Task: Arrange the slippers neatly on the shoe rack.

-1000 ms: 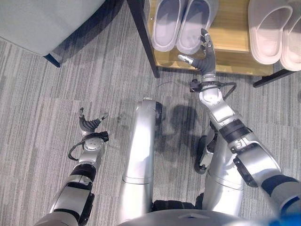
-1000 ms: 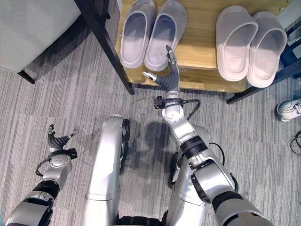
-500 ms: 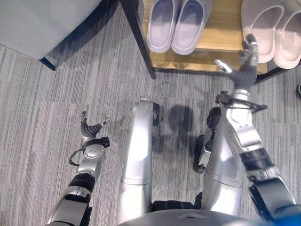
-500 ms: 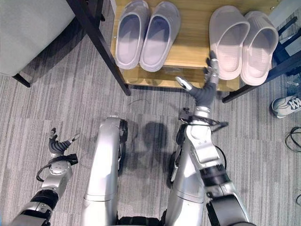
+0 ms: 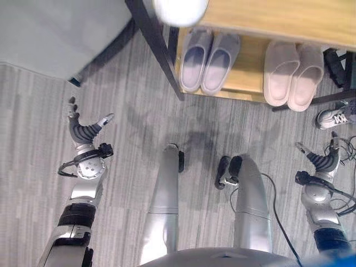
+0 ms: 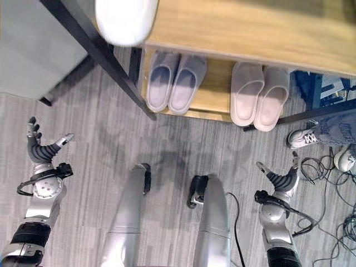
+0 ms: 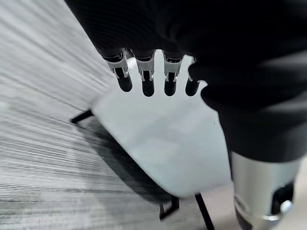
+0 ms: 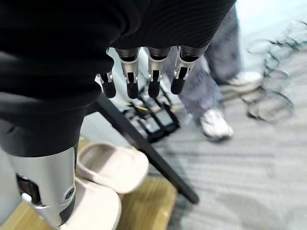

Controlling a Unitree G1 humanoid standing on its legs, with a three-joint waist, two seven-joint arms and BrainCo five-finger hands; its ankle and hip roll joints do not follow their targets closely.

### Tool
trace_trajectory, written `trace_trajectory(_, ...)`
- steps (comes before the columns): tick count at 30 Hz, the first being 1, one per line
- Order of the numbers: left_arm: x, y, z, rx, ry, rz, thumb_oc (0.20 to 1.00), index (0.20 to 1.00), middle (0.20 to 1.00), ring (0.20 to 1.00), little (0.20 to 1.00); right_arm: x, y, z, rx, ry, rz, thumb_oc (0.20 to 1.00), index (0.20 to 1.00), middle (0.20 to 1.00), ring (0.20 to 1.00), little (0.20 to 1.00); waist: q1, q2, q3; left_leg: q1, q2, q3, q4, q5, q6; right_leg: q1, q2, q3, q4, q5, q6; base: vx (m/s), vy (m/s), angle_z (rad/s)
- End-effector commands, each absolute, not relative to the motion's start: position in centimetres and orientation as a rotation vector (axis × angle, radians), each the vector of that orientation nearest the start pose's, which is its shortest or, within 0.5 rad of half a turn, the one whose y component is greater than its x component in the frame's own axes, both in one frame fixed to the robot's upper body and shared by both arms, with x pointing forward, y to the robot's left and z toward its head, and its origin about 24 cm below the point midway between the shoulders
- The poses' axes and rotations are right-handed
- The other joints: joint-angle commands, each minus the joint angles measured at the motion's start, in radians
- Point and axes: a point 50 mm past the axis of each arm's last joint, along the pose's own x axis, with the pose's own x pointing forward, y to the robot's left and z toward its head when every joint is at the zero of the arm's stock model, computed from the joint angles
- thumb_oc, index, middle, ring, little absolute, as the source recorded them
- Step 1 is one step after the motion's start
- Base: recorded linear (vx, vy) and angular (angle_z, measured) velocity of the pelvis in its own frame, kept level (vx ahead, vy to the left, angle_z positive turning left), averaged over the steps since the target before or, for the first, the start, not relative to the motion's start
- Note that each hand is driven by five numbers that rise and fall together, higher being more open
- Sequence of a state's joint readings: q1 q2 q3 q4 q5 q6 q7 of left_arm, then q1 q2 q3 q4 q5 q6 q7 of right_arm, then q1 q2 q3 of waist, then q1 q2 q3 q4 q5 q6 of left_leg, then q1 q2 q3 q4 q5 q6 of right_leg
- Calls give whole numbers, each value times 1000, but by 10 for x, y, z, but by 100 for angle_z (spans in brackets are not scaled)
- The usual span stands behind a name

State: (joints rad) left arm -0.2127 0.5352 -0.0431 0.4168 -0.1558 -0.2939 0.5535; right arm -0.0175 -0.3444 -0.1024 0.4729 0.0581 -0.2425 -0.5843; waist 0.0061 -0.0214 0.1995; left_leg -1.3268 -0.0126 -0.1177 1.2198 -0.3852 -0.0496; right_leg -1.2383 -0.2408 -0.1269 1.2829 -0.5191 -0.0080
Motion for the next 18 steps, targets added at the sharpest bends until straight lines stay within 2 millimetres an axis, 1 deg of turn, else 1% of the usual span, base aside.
trace_trajectory(1,286,280,64,484,-168,517,1000,1000,1000,1000,1000,228,-275,-15,-253,145,-681,1000,1000,1000,1000,1000,-34,-19,61,42,32,-85,-54,40,6,77,-25,6,-52,47,17,-83,-40,5)
trace_trajectory(3,289,275,54,488,-122,487,1000,1000,1000,1000,1000,222,-266,-37,-262,254,-638,1000,1000,1000,1000,1000,-40,-24,54,123,42,-81,-135,66,0,160,-16,-8,-145,70,20,-47,-31,-1)
trace_trajectory(5,288,267,41,497,-73,445,1000,1000,1000,1000,1000,215,-265,-53,-294,341,-618,1000,1000,1000,1000,1000,-41,-26,55,203,51,-76,-210,89,1,232,-9,-19,-220,93,27,21,-8,-6)
trace_trajectory(6,284,258,24,493,-12,394,1000,1000,1000,1000,1000,204,-266,-68,-340,432,-598,1000,1000,1000,1000,1000,-40,-27,42,289,57,-72,-297,109,2,300,0,-30,-289,123,41,54,-23,-5)
trace_trajectory(7,282,253,16,500,20,369,1000,1000,1000,1000,1000,197,-266,-78,-360,487,-587,1000,1000,1000,1000,1000,-39,-27,41,339,67,-67,-341,122,1,353,6,-41,-342,139,44,116,-34,-2)
trace_trajectory(8,274,245,-3,520,94,312,1000,1000,1000,1000,1000,182,-266,-94,-371,589,-571,1000,1000,1000,1000,1000,-39,-30,23,457,71,-60,-453,146,0,459,23,-53,-443,175,55,129,-33,3)
trace_trajectory(9,269,241,-14,512,139,294,1000,1000,1000,1000,1000,173,-266,-102,-376,648,-563,1000,1000,1000,1000,1000,-38,-29,14,509,74,-56,-503,161,-2,509,24,-62,-490,195,66,90,-29,3)
trace_trajectory(10,266,239,-20,512,166,273,1000,1000,1000,1000,1000,165,-266,-108,-384,690,-561,1000,1000,1000,1000,1000,-38,-29,9,557,73,-48,-569,210,-4,563,28,-78,-565,239,64,70,-32,0)
trace_trajectory(11,261,238,-28,515,201,253,1000,1000,1000,1000,1000,155,-267,-114,-394,740,-546,1000,1000,1000,1000,1000,-37,-31,8,630,72,-43,-636,232,-8,635,38,-85,-631,262,69,170,-67,1)
trace_trajectory(12,249,231,-46,528,277,205,1000,1000,1000,1000,1000,136,-267,-126,-415,835,-522,1000,1000,1000,1000,1000,-33,-32,-6,754,77,-30,-759,273,-14,757,51,-105,-752,302,83,412,-98,-6)
trace_trajectory(13,229,233,-69,538,397,193,1000,1000,1000,1000,1000,110,-268,-138,-424,946,-506,1000,1000,1000,1000,1000,-34,-28,-35,927,80,-14,-945,329,-23,911,74,-119,-918,364,105,478,-89,-4)
trace_trajectory(14,218,237,-80,531,460,206,1000,1000,1000,1000,1000,97,-269,-142,-428,998,-500,1000,1000,1000,1000,1000,-35,-23,-52,1021,84,-8,-1039,357,-27,992,84,-119,-1004,399,115,438,-55,-17)
trace_trajectory(15,208,236,-89,534,510,202,1000,1000,1000,1000,1000,86,-268,-146,-440,1042,-478,1000,1000,1000,1000,1000,-39,-17,-78,1092,85,5,-1124,384,-25,1053,91,-121,-1083,434,126,279,-16,-8)
trace_trajectory(16,203,235,-94,552,536,187,1000,1000,1000,1000,1000,81,-267,-148,-450,1060,-462,1000,1000,1000,1000,1000,-40,-13,-91,1134,85,12,-1170,393,-21,1088,98,-114,-1127,447,132,257,3,-13)
trace_trajectory(17,191,231,-105,580,593,157,1000,1000,1000,1000,1000,74,-264,-151,-459,1091,-437,1000,1000,1000,1000,1000,-39,-5,-113,1197,83,27,-1235,409,-21,1146,106,-108,-1186,461,135,199,11,-11)
trace_trajectory(18,185,231,-110,584,626,156,1000,1000,1000,1000,1000,70,-262,-152,-458,1103,-432,1000,1000,1000,1000,1000,-39,-3,-121,1229,83,31,-1264,417,-20,1171,112,-103,-1212,471,139,168,12,-27)
